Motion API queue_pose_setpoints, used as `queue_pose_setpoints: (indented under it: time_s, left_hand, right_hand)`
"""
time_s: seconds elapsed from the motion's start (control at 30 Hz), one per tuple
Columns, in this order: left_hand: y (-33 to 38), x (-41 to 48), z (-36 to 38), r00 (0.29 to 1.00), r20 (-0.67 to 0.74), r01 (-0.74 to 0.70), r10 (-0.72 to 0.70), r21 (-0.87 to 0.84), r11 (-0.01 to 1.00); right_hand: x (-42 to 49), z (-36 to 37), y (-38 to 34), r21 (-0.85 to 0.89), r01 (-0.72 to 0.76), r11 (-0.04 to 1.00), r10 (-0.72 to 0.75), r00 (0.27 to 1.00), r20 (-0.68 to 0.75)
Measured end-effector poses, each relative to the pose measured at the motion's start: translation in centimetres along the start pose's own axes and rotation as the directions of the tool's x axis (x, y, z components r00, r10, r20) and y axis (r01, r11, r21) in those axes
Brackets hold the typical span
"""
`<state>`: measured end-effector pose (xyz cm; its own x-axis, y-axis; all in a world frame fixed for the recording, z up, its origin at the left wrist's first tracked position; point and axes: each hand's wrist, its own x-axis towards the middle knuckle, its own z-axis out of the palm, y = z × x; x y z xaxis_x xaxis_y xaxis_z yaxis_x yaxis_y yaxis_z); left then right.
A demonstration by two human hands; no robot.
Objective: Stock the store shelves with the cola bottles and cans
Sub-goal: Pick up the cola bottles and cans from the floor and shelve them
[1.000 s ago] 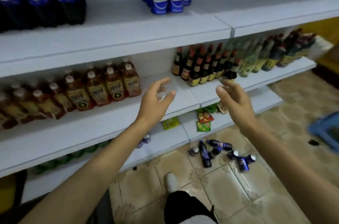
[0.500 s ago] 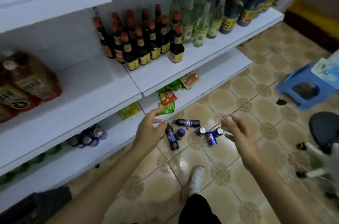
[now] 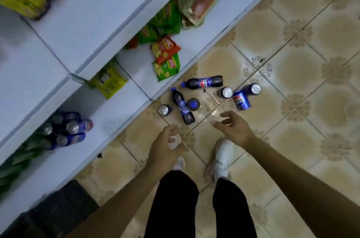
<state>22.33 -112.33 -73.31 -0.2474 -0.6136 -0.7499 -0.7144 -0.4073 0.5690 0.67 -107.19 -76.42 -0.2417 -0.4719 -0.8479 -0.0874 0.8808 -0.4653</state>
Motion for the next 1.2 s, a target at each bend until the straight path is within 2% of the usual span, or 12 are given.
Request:
queue_pose_setpoints:
  time_s: [0.07, 0.17, 0.3, 0.37, 0.43, 0.53, 0.67, 0.8, 0.97, 1.03, 1.13, 1.2]
  left_hand:
    - [-1.8, 4.9, 1.4, 0.999, 0.036, 0.023, -0.025, 0.053, 0.998]
    - [-4.1, 12.7, 4.5, 0.999, 0.037, 0.007, -0.010, 0.081, 0.997]
    - [-7.0, 21.6, 8.0, 0.992, 0.054, -0.128, 0.117, 0.354, 0.927]
    - [-8.0, 24.8, 9.1, 0.979, 0.099, -0.205, 0.179, 0.426, 0.881]
    - [-8.9, 27.1, 9.9, 0.964, 0.139, -0.265, 0.225, 0.477, 0.838]
    - [-9.9, 29.7, 11.0, 0.953, 0.161, -0.303, 0.257, 0.466, 0.831]
    - [-10.6, 31.5, 11.6, 0.925, 0.141, -0.376, 0.353, 0.460, 0.804]
    - [-8.9, 30.8, 11.3, 0.954, 0.145, -0.300, 0.264, 0.404, 0.864]
    - [-3.0, 25.8, 9.7, 0.917, 0.324, -0.345, 0.232, 0.355, 0.869]
    - [0.2, 23.1, 8.6, 0.879, 0.410, -0.395, 0.245, 0.336, 0.855]
    - [5.2, 18.6, 7.3, 0.845, 0.480, -0.407, 0.237, 0.288, 0.867]
    - [7.7, 15.7, 7.0, 0.840, 0.495, -0.378, 0.225, 0.235, 0.896]
  right_hand:
    - [4.5, 1.8, 1.8, -0.070, 0.009, 0.998, -0.009, 1.000, -0.010]
    - [10.1, 5.3, 4.5, -0.002, 0.005, 1.000, -0.005, 0.995, -0.099]
    - [15.6, 9.6, 8.5, -0.019, -0.012, 1.000, 0.009, 0.994, -0.111]
    - [17.8, 11.1, 10.0, 0.045, -0.014, 0.999, 0.019, 0.992, -0.123]
    - [19.8, 12.0, 10.7, 0.192, -0.025, 0.981, 0.053, 0.989, -0.140]
    - [22.3, 12.9, 11.5, 0.374, -0.021, 0.927, 0.077, 0.988, -0.136]
    - [23.7, 13.8, 12.5, 0.478, -0.030, 0.878, 0.112, 0.983, -0.144]
    - [20.8, 13.7, 13.1, 0.523, -0.056, 0.850, 0.137, 0.983, -0.118]
    - [14.3, 10.6, 12.4, 0.373, -0.011, 0.928, 0.099, 0.971, -0.216]
    - [11.7, 8.3, 11.1, 0.248, 0.060, 0.967, 0.007, 0.966, -0.259]
    - [8.2, 4.7, 8.9, 0.105, 0.231, 0.967, -0.202, 0.952, -0.231]
    - [6.1, 2.3, 7.6, 0.050, 0.244, 0.968, -0.229, 0.951, -0.209]
